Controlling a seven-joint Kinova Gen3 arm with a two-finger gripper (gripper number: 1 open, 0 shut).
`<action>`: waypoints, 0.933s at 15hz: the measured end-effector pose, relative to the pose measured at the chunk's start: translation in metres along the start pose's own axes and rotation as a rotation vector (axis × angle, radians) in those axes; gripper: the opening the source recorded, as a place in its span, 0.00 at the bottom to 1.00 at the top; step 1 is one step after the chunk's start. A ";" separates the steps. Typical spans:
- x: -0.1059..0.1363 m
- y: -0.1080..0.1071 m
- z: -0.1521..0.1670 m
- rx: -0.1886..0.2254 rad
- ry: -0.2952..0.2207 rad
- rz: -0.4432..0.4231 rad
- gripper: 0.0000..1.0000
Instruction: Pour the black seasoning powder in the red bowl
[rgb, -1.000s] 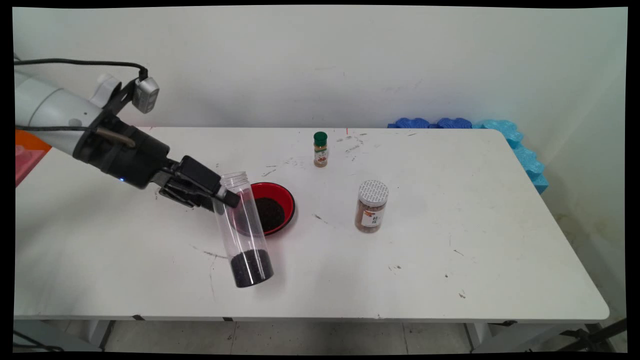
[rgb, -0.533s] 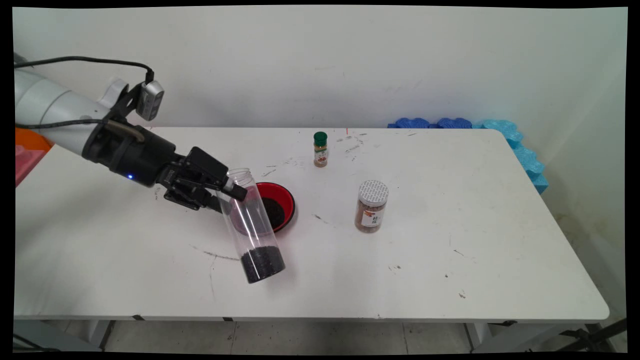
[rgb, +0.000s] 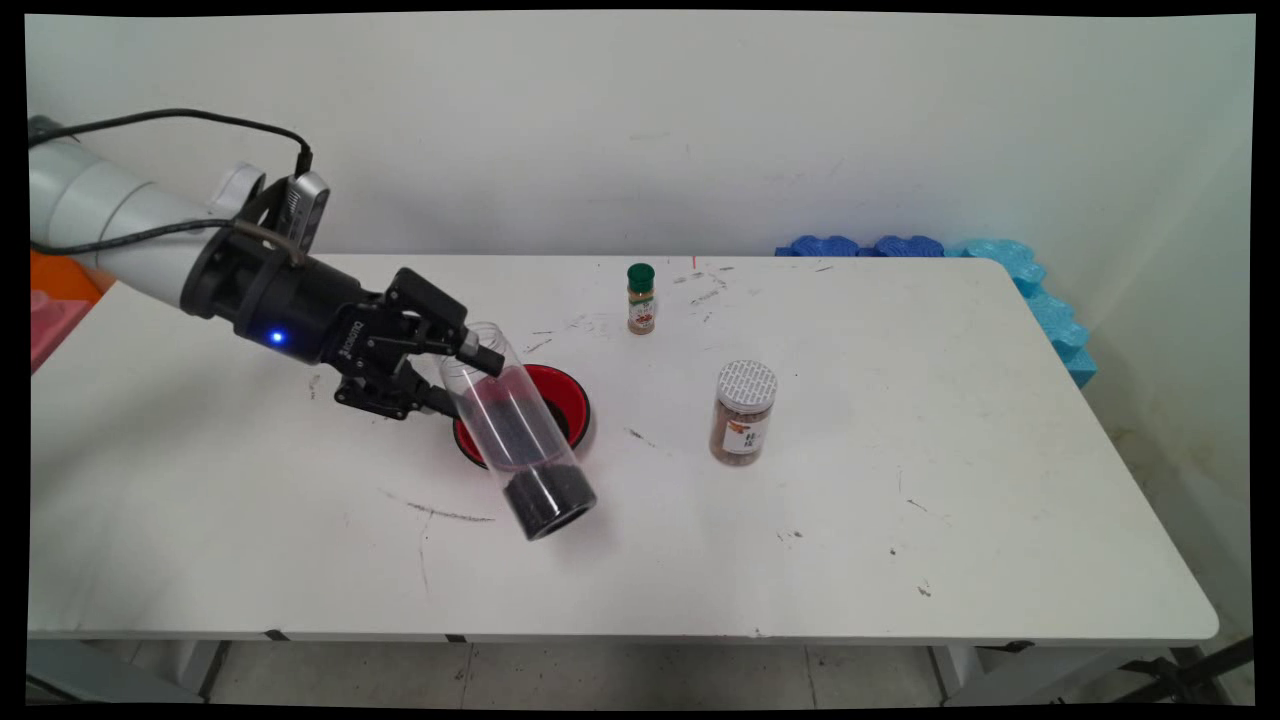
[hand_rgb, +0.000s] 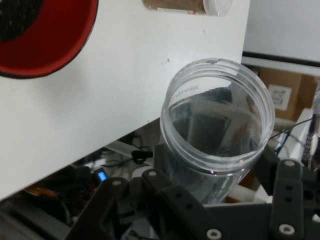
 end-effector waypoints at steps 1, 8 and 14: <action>0.001 0.000 0.000 -0.006 0.001 -0.030 0.00; 0.006 -0.004 0.002 -0.049 0.012 -0.214 0.00; 0.012 -0.006 0.006 -0.082 0.021 -0.350 0.00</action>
